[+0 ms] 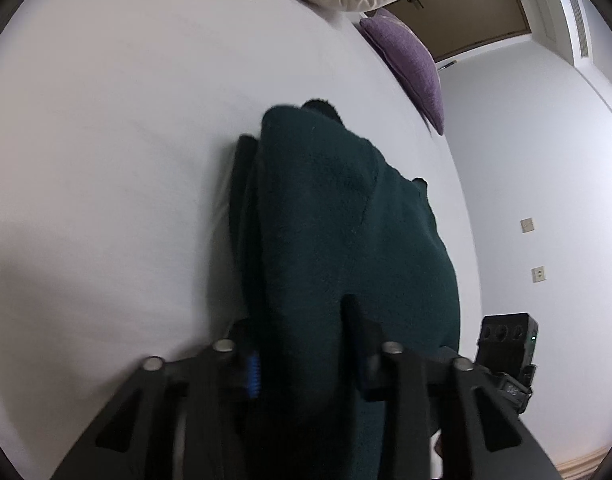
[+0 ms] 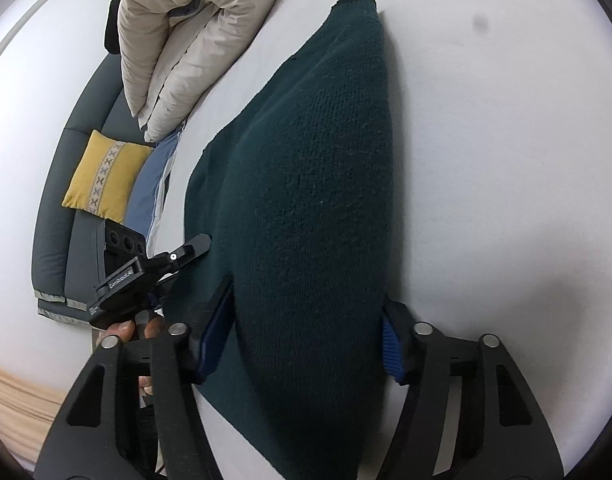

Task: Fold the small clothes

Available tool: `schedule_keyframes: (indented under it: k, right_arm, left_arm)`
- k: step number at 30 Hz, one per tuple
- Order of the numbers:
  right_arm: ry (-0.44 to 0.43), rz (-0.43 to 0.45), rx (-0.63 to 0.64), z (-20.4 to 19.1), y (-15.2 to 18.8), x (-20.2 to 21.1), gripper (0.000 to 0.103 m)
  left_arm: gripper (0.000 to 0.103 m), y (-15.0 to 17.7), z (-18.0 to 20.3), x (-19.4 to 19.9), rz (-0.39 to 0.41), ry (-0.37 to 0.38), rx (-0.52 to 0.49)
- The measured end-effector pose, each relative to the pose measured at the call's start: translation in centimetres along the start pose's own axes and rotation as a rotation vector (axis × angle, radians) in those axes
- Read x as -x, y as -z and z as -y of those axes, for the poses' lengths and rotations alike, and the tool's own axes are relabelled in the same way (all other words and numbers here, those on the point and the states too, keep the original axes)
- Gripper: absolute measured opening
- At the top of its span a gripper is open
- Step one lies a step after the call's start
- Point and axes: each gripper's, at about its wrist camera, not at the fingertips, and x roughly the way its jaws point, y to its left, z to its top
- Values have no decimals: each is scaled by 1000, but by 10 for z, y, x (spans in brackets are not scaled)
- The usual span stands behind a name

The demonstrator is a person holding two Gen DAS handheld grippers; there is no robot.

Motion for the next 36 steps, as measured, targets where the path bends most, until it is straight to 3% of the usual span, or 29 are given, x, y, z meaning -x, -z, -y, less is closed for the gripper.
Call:
schedule_keyframes:
  k: [7, 13, 21, 26, 32, 36]
  right_arm:
    - [119, 46, 93, -29, 11, 15, 42]
    - [138, 84, 176, -65, 37, 54, 41]
    - [107, 127, 224, -90, 131, 117, 41]
    - [84, 148, 208, -89, 190, 139, 41]
    - [66, 138, 172, -64, 242, 142, 41]
    - [72, 127, 147, -42, 257, 138, 41]
  left_arm:
    - [25, 7, 28, 13, 33, -89, -83]
    - [25, 45, 59, 49, 58, -77, -153]
    - [25, 130, 91, 92, 77, -52, -230]
    - [25, 178, 102, 102, 72, -67, -270]
    - [26, 205, 92, 96, 37, -63, -256]
    - [26, 212, 77, 76, 7, -91, -237]
